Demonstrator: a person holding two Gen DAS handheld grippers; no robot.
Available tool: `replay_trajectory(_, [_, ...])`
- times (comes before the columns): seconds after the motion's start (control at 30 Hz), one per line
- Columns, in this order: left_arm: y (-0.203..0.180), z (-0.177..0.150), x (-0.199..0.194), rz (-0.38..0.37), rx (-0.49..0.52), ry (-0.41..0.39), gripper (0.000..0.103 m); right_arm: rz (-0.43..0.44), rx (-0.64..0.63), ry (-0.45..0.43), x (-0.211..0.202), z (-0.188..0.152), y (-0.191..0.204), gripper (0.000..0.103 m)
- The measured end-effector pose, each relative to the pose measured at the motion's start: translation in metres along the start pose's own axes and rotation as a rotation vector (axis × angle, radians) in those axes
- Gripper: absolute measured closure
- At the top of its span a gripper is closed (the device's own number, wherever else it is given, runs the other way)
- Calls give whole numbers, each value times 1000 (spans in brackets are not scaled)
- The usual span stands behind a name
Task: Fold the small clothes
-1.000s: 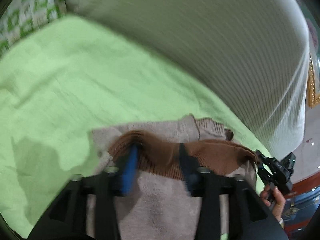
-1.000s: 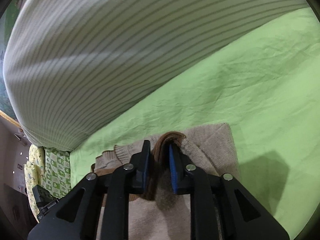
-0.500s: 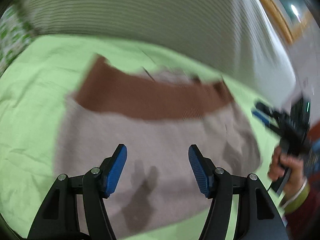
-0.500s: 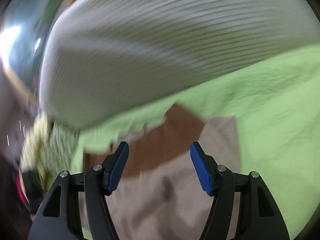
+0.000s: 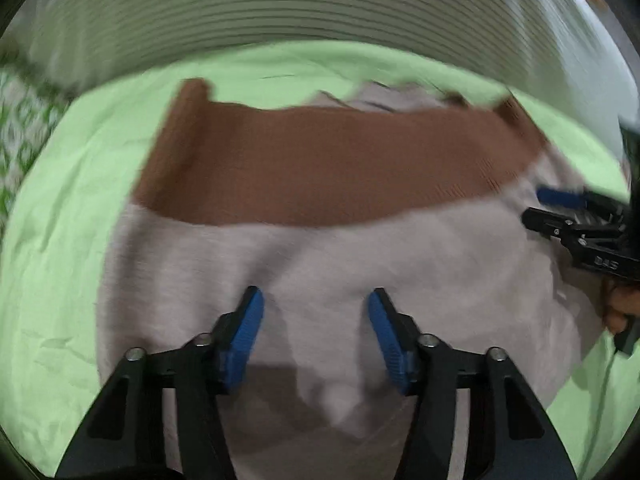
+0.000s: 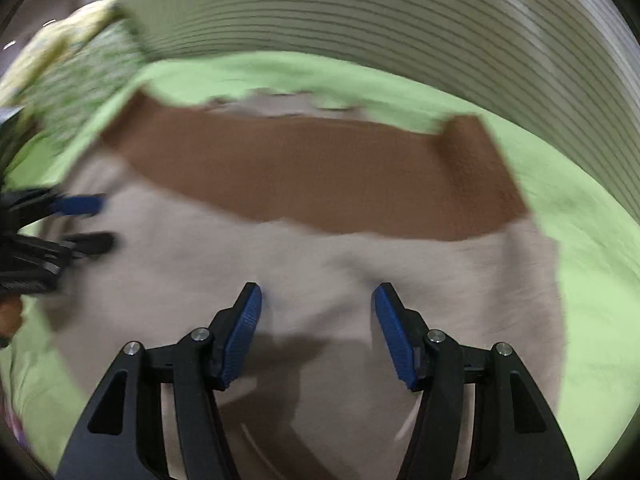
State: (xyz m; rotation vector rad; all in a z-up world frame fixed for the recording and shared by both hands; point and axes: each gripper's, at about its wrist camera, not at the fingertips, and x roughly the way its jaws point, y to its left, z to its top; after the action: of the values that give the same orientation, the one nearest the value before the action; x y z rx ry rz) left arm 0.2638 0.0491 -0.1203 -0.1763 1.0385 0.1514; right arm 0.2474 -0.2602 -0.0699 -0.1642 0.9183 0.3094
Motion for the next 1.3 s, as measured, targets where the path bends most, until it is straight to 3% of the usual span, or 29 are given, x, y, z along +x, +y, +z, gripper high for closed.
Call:
replay_trajectory(0.07, [17,7,4,-33,-69,-1,61,-27,100,-30,3,4,-29,53])
replay_trajectory(0.13, [31,9,2,-66,-135,-11,66,15,207,-52,2,7,-53,59])
replay_trajectory(0.27, [49,8,-6,-139,-242,-11,67,63,310,-88,-11,4,-66,57])
replay_trajectory(0.33, [49,3,-19,-123,-246,-21,60,50,327,-101,-23,-1,-65,57])
replay_trajectory(0.4, [51,-4,-35,-98,-266,-45,40,78,356,-115,-35,-9,-63,57])
replay_trajectory(0.63, [90,-48,-86,-29,-399,-52,27,156,377,-136,-68,-30,-18,57])
replay_trajectory(0.77, [105,-82,-88,-15,-463,11,26,229,317,-98,-70,-47,15,57])
replay_trajectory(0.83, [110,-99,-85,-8,-480,53,26,221,310,-68,-65,-57,25,57])
replay_trajectory(1.0, [119,-137,-72,-93,-568,128,26,181,395,21,-53,-86,18,57])
replay_trajectory(1.3, [115,-137,-61,-239,-737,106,23,171,390,-61,-82,-72,16,57])
